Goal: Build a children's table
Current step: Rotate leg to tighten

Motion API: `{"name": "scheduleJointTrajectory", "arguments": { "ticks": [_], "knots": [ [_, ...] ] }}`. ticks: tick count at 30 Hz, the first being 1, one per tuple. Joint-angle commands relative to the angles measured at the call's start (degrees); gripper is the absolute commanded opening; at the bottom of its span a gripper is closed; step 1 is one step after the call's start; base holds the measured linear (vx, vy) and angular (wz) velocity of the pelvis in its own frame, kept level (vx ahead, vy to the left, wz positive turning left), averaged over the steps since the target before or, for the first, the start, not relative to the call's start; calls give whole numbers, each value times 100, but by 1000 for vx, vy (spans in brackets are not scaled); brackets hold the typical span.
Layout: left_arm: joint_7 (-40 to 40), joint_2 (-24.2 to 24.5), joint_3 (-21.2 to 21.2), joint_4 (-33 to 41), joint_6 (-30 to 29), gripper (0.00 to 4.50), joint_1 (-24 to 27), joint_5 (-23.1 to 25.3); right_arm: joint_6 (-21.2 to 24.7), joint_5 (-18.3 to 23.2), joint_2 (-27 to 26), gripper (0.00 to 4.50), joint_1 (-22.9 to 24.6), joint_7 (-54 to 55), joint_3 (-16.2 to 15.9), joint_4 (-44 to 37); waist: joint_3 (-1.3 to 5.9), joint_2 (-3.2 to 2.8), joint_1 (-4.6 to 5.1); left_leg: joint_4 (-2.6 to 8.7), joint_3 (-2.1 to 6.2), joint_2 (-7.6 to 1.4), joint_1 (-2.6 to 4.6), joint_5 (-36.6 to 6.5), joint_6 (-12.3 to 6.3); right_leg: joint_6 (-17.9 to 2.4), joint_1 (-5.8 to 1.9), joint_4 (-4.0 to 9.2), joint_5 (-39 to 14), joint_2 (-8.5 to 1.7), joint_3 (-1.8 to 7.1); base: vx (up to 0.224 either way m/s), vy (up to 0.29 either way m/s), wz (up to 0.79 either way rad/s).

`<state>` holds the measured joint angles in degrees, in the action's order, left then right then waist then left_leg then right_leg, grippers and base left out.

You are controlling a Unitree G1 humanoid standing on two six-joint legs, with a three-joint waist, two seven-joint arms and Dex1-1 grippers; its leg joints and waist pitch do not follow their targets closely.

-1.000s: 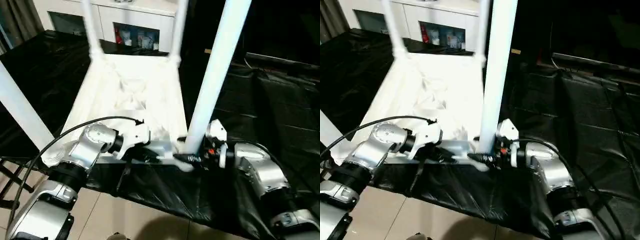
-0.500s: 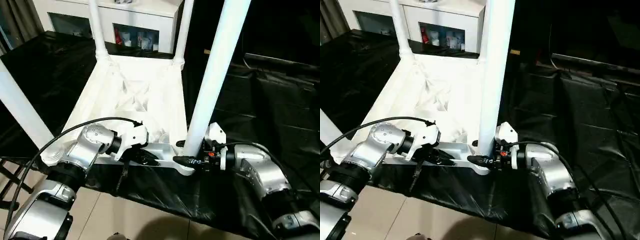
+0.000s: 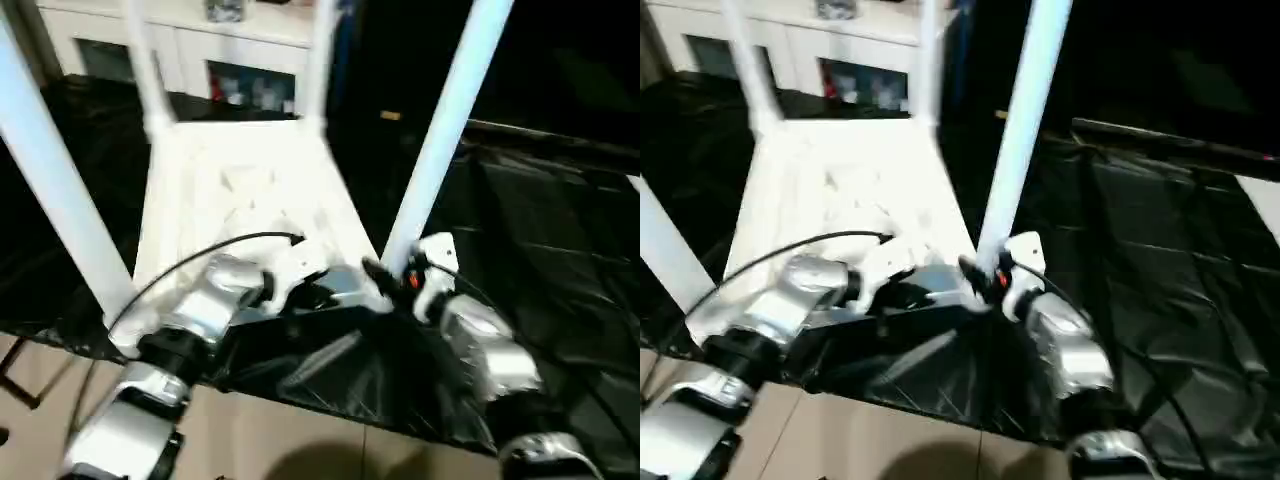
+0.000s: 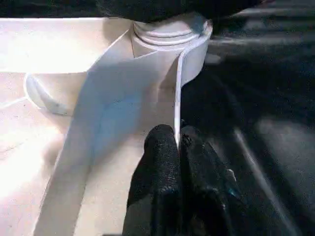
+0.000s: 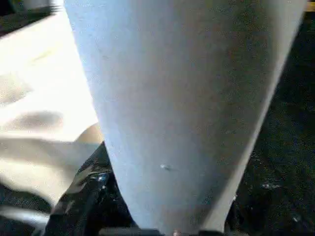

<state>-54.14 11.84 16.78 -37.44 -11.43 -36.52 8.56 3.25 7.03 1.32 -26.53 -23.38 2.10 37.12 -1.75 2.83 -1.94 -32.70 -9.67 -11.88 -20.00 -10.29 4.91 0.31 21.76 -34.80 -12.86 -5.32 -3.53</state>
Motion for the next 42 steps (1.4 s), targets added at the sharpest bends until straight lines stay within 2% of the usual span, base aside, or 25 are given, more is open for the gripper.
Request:
{"name": "scheduleJointTrajectory", "arguments": {
  "ticks": [1,2,3,4,5,6,7,9,11,12,13,14,15,17,21,23,25,27,28,30,32,39,40,41,42],
  "knots": [
    [266,-412,226,64,-18,0,16,-37,218,166,-606,206,20,-152,-397,361,180,-105,16,509,96,-117,12,-2538,252,-666,-77,624,-2531,-292,208,0,0,0],
    [269,-414,231,62,-18,0,16,-32,201,165,-624,241,9,-155,-403,358,172,-99,9,507,89,-114,25,-2585,220,-686,-62,623,-2473,-280,209,0,0,0],
    [265,-433,214,89,-48,0,24,-45,60,97,-670,262,-32,-126,-405,313,172,-160,2,502,86,-116,48,-2643,219,-732,-41,614,-2392,-280,219,0,0,0],
    [263,-434,212,93,-51,0,25,-47,51,97,-672,276,-34,-130,-402,307,174,-127,21,501,76,-116,38,-2650,207,-748,-45,620,-2341,-271,219,0,0,0],
    [262,-430,211,102,-58,0,26,-49,48,102,-669,276,-35,-136,-390,301,166,-126,17,509,78,-116,35,-2676,185,-771,-48,613,-2321,-261,215,0,0,0],
    [124,-327,202,223,-48,0,43,-97,43,171,-497,284,8,-417,-305,155,169,-165,18,510,83,-118,38,-2692,178,-806,-47,597,-2261,-268,223,0,0,0],
    [124,-327,202,223,-48,0,43,-97,43,171,-497,284,8,-417,-305,155,164,-139,24,513,79,-116,23,-2687,159,-806,-60,609,-2249,-258,215,0,0,0],
    [-71,-226,185,289,40,0,65,-148,98,256,-298,320,94,-752,-296,-10,182,-130,1,502,56,-124,10,-2435,70,-892,-91,579,-1930,-259,231,0,0,0],
    [-414,-77,171,342,199,0,97,-247,207,383,24,325,260,-1371,-384,-308,190,-124,-20,488,33,-129,-9,-2218,-49,-978,-127,551,-1612,-242,236,0,0,0],
    [-716,87,191,365,346,0,119,-287,294,418,348,332,419,-1938,-556,-581,196,-117,-31,474,11,-136,-12,-2052,-116,-1053,-126,531,-1397,-250,251,0,0,0],
    [-716,87,191,365,346,0,119,-287,294,418,348,332,419,-1938,-556,-581,199,-120,-45,472,13,-137,-15,-1957,-143,-1079,-142,524,-1317,-251,247,0,0,0],
    [-1044,270,206,374,503,0,131,-346,387,409,692,361,558,-2459,-764,-823,231,-124,-61,436,-7,-121,-32,-1621,-219,-1155,-181,482,-929,-249,250,63,-20,4],
    [-1236,369,194,371,558,0,118,-398,335,371,877,361,575,-2690,-825,-879,251,-99,-68,392,-40,-117,-21,-1276,-338,-1289,-182,430,-384,-233,259,76,-26,5],
    [-1456,478,173,357,594,0,84,-460,275,353,1078,361,561,-2982,-863,-916,280,-116,-92,358,-33,-108,-71,-747,-473,-1474,-245,325,358,-238,240,71,-24,3],
    [-2010,759,150,410,579,0,52,-600,258,373,1530,361,495,-3864,-997,-924,316,-129,-161,293,-50,-108,-35,-286,-724,-1749,-266,227,1224,-219,225,42,-10,0],
    [-2081,812,153,385,612,0,32,-589,292,366,1614,347,477,-4029,-1035,-920,303,-136,-167,289,-55,-111,-34,-264,-785,-1796,-256,225,1294,-214,216,0,0,0],
    [-2295,947,181,333,690,0,-1,-579,354,334,1795,335,428,-4349,-1152,-905,282,-123,-195,309,-57,-138,-28,-466,-719,-1792,-260,250,898,-225,199,0,0,0],
    [-2370,1000,196,307,737,0,-14,-576,353,312,1841,322,398,-4423,-1196,-883,267,-146,-214,327,-63,-156,-16,-679,-610,-1757,-243,273,517,-234,200,0,0,0],
    [-2469,1056,210,279,777,0,-31,-602,370,305,1892,322,362,-4514,-1254,-863,254,-143,-224,348,-59,-162,-12,-888,-480,-1699,-236,295,180,-239,198,0,0,0],
    [-2617,1160,212,181,861,0,-89,-627,295,219,1977,287,251,-4720,-1395,-734,243,-115,-229,360,-61,-165,-4,-1036,-388,-1630,-223,318,-102,-252,206,0,0,0],
    [-2633,1176,206,153,876,0,-103,-623,278,201,1977,285,224,-4759,-1416,-690,244,-124,-240,365,-62,-164,1,-1047,-327,-1581,-213,327,-248,-258,215,0,0,0],
    [-2620,1209,129,104,865,0,-117,-636,260,173,1908,231,127,-4884,-1500,-533,271,-107,-307,328,-68,-147,-17,-670,-396,-1627,-233,258,333,-248,212,0,0,0],
    [-2524,1201,120,75,846,0,-121,-608,308,212,1860,229,149,-4835,-1472,-537,270,-198,-322,329,-59,-144,-10,-705,-377,-1637,-227,257,316,-254,210,0,0,0],
    [-2355,1178,114,29,775,0,-133,-549,357,262,1805,226,202,-4747,-1425,-562,264,-150,-303,334,-67,-146,-16,-796,-357,-1619,-232,274,271,-246,212,0,0,0],
    [-1935,1096,77,-116,638,0,-178,-445,443,354,1670,221,315,-4391,-1301,-577,248,-225,-297,356,-61,-145,-6,-961,-284,-1601,-216,296,91,-248,216,0,0,0]
  ]
}}
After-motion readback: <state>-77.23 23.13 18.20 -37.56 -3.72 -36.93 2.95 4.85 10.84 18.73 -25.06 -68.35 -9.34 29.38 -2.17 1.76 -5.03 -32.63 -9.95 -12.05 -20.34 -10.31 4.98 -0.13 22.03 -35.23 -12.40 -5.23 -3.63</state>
